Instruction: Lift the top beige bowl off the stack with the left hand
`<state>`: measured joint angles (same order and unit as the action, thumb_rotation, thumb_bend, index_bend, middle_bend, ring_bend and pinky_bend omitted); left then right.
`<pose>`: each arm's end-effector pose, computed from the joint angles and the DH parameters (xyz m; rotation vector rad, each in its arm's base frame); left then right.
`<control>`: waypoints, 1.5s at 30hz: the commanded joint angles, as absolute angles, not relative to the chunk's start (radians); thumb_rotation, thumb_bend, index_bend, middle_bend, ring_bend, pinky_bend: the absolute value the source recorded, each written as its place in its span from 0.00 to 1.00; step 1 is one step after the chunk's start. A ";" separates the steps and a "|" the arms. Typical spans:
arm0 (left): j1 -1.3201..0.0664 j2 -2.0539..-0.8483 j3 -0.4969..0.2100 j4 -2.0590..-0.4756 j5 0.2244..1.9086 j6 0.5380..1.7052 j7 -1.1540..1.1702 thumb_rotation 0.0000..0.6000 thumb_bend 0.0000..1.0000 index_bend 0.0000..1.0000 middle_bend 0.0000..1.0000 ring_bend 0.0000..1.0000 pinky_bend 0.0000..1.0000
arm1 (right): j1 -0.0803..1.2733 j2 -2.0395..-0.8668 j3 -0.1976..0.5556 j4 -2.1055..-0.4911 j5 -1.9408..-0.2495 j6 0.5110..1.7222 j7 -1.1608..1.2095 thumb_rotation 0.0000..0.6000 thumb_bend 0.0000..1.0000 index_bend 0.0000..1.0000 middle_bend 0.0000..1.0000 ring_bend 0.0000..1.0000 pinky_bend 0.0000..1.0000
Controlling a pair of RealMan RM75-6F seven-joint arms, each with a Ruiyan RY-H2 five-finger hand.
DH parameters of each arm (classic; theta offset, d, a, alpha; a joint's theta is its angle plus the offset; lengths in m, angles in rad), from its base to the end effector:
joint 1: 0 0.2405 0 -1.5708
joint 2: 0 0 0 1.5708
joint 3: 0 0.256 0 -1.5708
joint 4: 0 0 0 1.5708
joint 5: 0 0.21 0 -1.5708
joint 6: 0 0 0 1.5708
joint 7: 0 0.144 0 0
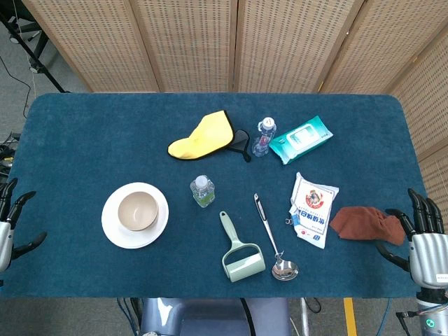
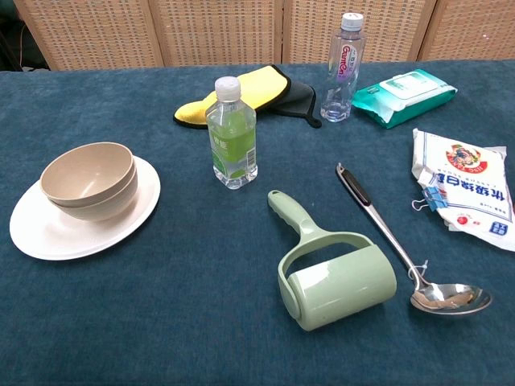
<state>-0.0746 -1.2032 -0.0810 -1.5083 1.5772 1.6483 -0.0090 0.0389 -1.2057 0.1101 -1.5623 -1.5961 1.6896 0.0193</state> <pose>-0.3038 0.1823 0.1628 -1.3285 -0.7278 -1.0493 -0.2936 -0.1748 0.1667 1.2611 -0.7379 1.1226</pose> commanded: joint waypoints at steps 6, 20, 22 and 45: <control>-0.088 -1.186 -0.064 -1.536 1.558 1.584 0.003 1.00 0.04 0.21 0.00 0.00 0.07 | 0.034 -1.201 0.111 -1.575 -1.589 1.687 0.017 1.00 0.00 0.29 0.00 0.00 0.03; -0.319 -1.219 -0.098 -1.688 1.441 1.174 0.128 1.00 0.27 0.31 0.00 0.00 0.00 | 0.038 -1.197 0.120 -1.571 -1.553 1.657 0.016 1.00 0.00 0.29 0.00 0.00 0.01; -0.352 -1.244 -0.101 -1.697 1.423 1.124 0.164 1.00 0.29 0.34 0.00 0.00 0.00 | 0.038 -1.195 0.122 -1.571 -1.548 1.654 0.020 1.00 0.00 0.29 0.00 0.00 0.01; -0.406 -1.364 -0.064 -1.673 1.354 1.096 0.273 1.00 0.31 0.47 0.00 0.00 0.00 | 0.033 -1.180 0.141 -1.583 -1.517 1.651 0.064 1.00 0.00 0.29 0.00 0.00 0.00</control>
<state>-0.4062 -1.3639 -0.0643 -1.6728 1.3545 1.0961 0.2730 0.0326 -1.1803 0.1410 -1.5831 -1.5169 1.6507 0.0644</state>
